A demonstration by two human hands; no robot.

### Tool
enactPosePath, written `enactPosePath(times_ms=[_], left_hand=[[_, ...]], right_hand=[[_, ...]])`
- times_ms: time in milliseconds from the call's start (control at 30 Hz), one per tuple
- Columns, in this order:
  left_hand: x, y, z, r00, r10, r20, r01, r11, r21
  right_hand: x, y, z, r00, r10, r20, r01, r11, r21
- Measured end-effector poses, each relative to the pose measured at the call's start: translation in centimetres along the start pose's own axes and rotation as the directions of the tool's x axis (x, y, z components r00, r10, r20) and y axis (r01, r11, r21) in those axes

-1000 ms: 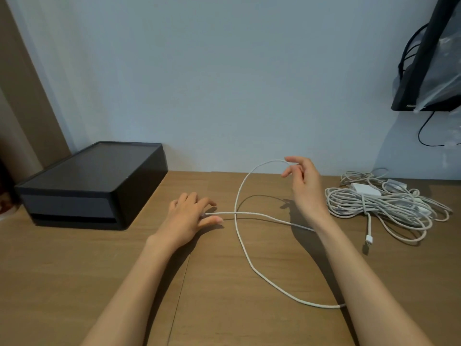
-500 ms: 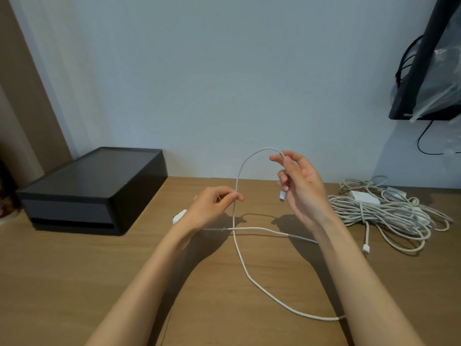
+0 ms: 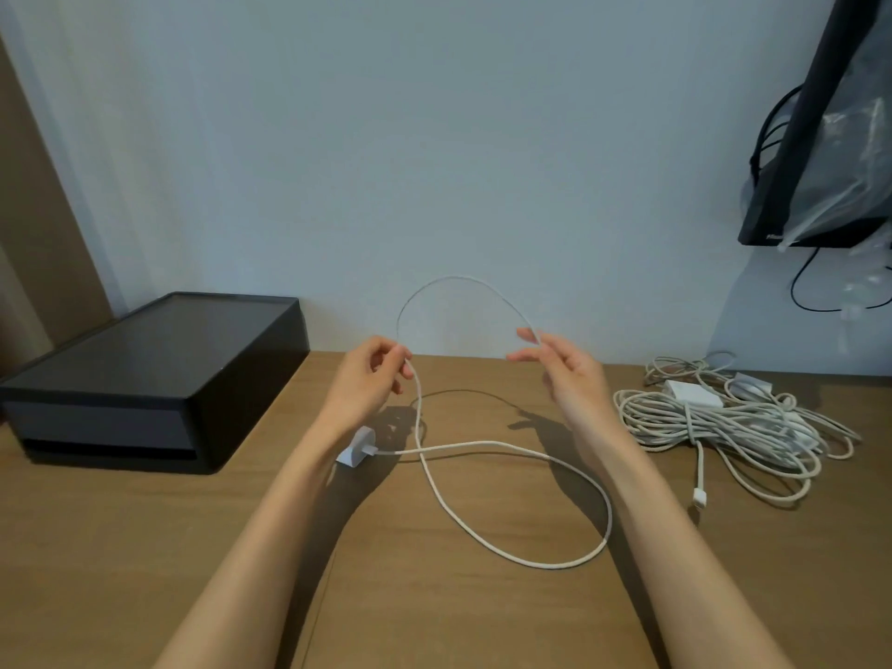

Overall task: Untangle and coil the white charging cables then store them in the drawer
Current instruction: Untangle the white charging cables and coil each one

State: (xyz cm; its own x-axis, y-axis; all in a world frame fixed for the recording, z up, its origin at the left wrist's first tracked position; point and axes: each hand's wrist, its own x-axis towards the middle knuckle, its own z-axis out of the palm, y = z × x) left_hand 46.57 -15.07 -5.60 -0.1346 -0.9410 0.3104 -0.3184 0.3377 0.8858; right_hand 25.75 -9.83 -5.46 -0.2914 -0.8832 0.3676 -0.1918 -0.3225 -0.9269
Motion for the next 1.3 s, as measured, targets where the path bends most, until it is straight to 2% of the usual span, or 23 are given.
enactPosePath(times_ms=[133, 233, 333, 433, 500, 600, 667, 767, 833, 900, 1033, 1067, 1133, 1300], left_hand=[[-1.2, 1.3, 0.3, 0.993, 0.051, 0.105, -0.044, 0.997, -0.068], [-1.8, 1.8, 0.9, 0.986, 0.064, 0.157, -0.048, 0.993, -0.106], [-2.0, 1.9, 1.3, 0.983, 0.143, 0.116, -0.139, 0.990, -0.037], [-1.8, 1.5, 1.0, 0.992, 0.115, 0.045, -0.114, 0.993, -0.005], [-1.7, 1.4, 0.8, 0.995, 0.101, 0.017, -0.100, 0.993, -0.068], [-1.6, 1.5, 1.0, 0.995, 0.087, 0.046, -0.084, 0.995, -0.061], [-1.8, 1.3, 1.4, 0.971, 0.019, 0.237, -0.019, 1.000, -0.004], [-2.5, 1.0, 2.4, 0.829, -0.004, 0.559, -0.079, 0.989, 0.125], [-3.0, 1.3, 3.0, 0.760, 0.023, 0.649, -0.103, 0.991, 0.084], [-2.9, 1.4, 2.9, 0.754, 0.040, 0.656, -0.080, 0.996, 0.031], [-2.8, 1.4, 1.7, 0.755, 0.044, 0.655, -0.026, 0.999, -0.036], [-2.8, 1.4, 1.5, 0.759, 0.038, 0.650, -0.018, 0.999, -0.038], [-2.6, 1.3, 0.9, 0.784, 0.017, 0.621, -0.035, 0.999, 0.016], [-1.7, -0.3, -1.1, 0.871, -0.081, 0.485, -0.067, 0.958, 0.280]], right_hand=[[-1.2, -0.3, 1.7, 0.971, 0.080, 0.224, -0.039, 0.983, -0.182], [-1.9, -0.3, 2.4, 0.913, 0.178, 0.366, -0.086, 0.963, -0.254], [-2.6, -0.6, 2.5, 0.846, 0.245, 0.474, -0.135, 0.958, -0.254], [-2.5, -0.5, 2.3, 0.821, 0.233, 0.522, -0.143, 0.968, -0.207], [-2.2, -0.3, 2.3, 0.850, 0.205, 0.485, -0.155, 0.978, -0.142], [-1.7, -0.2, 2.5, 0.928, 0.189, 0.322, -0.236, 0.965, 0.116], [-1.2, -0.2, 2.2, 0.953, 0.200, 0.229, -0.259, 0.929, 0.264], [-0.7, 0.4, 1.7, 0.969, 0.195, 0.150, -0.236, 0.909, 0.344], [-0.6, 0.5, 1.6, 0.973, 0.180, 0.142, -0.223, 0.889, 0.400], [-0.6, 0.2, 1.5, 0.974, 0.179, 0.141, -0.226, 0.842, 0.490], [-0.2, -0.6, 0.7, 0.975, 0.210, 0.073, -0.193, 0.636, 0.747], [-0.1, -0.7, 0.4, 0.974, 0.220, 0.046, -0.175, 0.614, 0.770], [0.1, -0.8, -0.2, 0.974, 0.228, 0.013, -0.160, 0.641, 0.751], [0.7, -0.3, -1.2, 0.977, 0.214, -0.003, -0.148, 0.687, 0.711]])
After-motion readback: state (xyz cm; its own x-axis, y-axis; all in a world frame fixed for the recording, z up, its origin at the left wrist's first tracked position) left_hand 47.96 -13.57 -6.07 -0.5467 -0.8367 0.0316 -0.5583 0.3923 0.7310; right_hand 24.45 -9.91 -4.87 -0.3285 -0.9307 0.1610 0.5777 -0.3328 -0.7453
